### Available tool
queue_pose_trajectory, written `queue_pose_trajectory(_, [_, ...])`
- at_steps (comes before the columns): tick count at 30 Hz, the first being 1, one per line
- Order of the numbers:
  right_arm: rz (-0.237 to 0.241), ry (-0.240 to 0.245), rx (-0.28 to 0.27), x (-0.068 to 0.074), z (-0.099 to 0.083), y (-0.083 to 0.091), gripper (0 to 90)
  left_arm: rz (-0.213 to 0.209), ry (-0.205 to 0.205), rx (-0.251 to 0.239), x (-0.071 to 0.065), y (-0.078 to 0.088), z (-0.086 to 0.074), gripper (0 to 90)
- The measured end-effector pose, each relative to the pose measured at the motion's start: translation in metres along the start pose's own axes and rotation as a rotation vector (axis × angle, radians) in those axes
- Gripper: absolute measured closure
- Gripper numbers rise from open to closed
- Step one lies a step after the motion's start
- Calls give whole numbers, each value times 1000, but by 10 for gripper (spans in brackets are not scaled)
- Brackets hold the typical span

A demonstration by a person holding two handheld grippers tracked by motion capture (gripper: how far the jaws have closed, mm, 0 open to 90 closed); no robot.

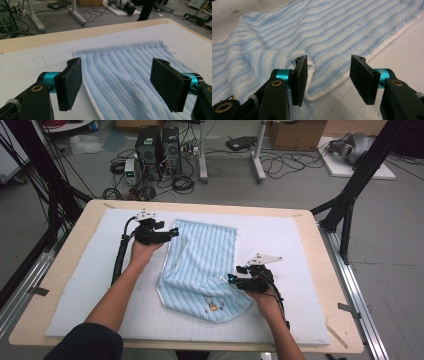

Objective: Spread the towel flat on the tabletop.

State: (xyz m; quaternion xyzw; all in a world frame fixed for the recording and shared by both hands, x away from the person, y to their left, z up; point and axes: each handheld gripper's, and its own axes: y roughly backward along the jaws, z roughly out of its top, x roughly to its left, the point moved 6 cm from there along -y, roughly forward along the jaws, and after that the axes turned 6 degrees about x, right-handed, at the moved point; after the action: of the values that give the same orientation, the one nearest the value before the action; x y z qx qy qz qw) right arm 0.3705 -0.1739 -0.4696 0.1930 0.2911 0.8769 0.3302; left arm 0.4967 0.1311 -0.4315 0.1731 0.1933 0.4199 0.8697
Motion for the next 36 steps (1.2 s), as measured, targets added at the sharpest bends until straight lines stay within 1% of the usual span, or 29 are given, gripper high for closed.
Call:
queue_pose_trajectory(3, [-12,-10,-1,-2,0,1,476,-6,-1,-5,-4,7,-3,262])
queue_pose_trajectory(5, [-23,-14,-5,-4,0,1,476,-19,5,-21,-7,14,-5,261])
queue_pose_trajectory(6, [-25,-20,-9,-5,0,2,475,-25,4,-15,-8,18,-7,262])
queue_pose_trajectory(7, [-32,-26,-13,-7,0,3,475,-29,5,-29,-10,22,-9,263])
queue_pose_trajectory(8, [-44,-26,-12,-8,0,3,475,-37,1,-39,-12,26,-13,264])
queue_pose_trajectory(10, [-54,-25,-16,-9,0,2,474,-53,-12,-25,-14,31,-21,272])
queue_pose_trajectory(12, [-56,-19,-13,-8,1,0,472,-49,-31,-15,-15,36,-30,272])
queue_pose_trajectory(13, [-53,-21,-13,-7,1,-1,472,-55,-30,-8,-15,39,-33,272])
queue_pose_trajectory(15, [-47,-19,-12,-5,3,-2,472,-59,-28,-29,-16,47,-40,271])
queue_pose_trajectory(16, [-51,-16,-16,-4,5,-2,471,-63,-23,-28,-16,50,-43,272])
queue_pose_trajectory(18, [-51,-21,-30,-5,8,0,470,-65,-29,-31,-15,56,-51,273])
queue_pose_trajectory(20, [-64,-31,-35,-7,11,1,468,-69,-21,-27,-13,61,-56,274])
queue_pose_trajectory(21, [-67,-39,-36,-8,12,0,468,-68,-10,-34,-12,64,-59,274])
queue_pose_trajectory(22, [-64,-50,-40,-9,14,-1,470,-69,-5,-45,-11,68,-60,274])
queue_pose_trajectory(24, [-46,-90,-59,-9,17,-3,473,-72,-4,-58,-11,73,-65,274])
queue_pose_trajectory(25, [-51,-92,-58,-9,19,-6,473,-70,-6,-59,-11,75,-67,274])
queue_pose_trajectory(28, [-75,-80,-10,-7,24,-19,469,-64,-18,-56,-10,79,-71,275])
queue_pose_trajectory(30, [-72,-72,6,-3,27,-27,466,-50,-33,-67,-9,80,-71,277])
queue_pose_trajectory(32, [-75,-62,25,-1,28,-34,457,-51,-29,-69,-7,80,-72,279])
queue_pose_trajectory(34, [-91,-38,65,0,29,-42,445,-50,-20,-72,-5,81,-72,279])
queue_pose_trajectory(35, [-90,-36,86,1,28,-46,436,-51,-20,-73,-5,81,-72,278])
queue_pose_trajectory(36, [-99,-25,107,1,27,-51,429,-51,-18,-76,-5,82,-72,279])
